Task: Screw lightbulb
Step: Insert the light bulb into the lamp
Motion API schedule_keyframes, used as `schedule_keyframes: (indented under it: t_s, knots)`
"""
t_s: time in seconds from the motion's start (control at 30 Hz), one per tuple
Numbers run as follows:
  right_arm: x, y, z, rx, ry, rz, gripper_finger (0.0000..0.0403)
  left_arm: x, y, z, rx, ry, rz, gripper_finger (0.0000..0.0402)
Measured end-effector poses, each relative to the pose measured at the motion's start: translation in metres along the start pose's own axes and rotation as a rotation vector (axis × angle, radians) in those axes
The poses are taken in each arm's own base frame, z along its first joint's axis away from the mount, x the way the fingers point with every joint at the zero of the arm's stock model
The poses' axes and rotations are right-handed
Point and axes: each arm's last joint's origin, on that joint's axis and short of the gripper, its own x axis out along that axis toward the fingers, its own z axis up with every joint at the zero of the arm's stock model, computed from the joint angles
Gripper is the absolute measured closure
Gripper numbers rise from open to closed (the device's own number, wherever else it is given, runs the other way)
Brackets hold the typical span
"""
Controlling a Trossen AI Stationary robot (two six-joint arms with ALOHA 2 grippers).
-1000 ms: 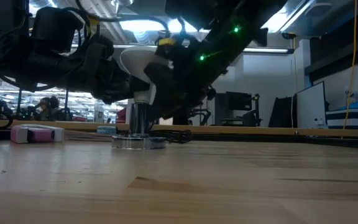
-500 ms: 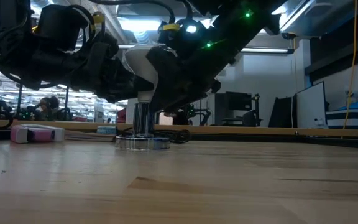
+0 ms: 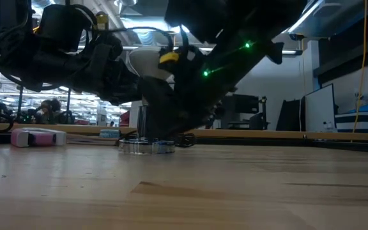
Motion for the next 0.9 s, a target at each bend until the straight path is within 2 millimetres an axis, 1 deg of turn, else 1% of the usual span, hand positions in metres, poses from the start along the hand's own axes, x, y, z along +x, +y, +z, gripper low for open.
schedule_keyframes:
  t_s: [0.27, 0.77, 0.9]
  knots:
    - [0.001, -0.006, -0.004, 0.101, 0.053, -0.052, 0.0178, 0.000, 0.000, 0.000, 0.008, 0.002, -0.005, 0.0245]
    - [0.010, -0.020, 0.002, 0.134, 0.045, -0.101, 0.0178, 0.000, 0.000, 0.000, 0.011, 0.002, -0.011, 0.0245]
    - [0.011, -0.025, 0.001, 0.126, 0.031, -0.158, 0.0178, 0.000, 0.000, 0.000, 0.013, 0.002, -0.012, 0.0245]
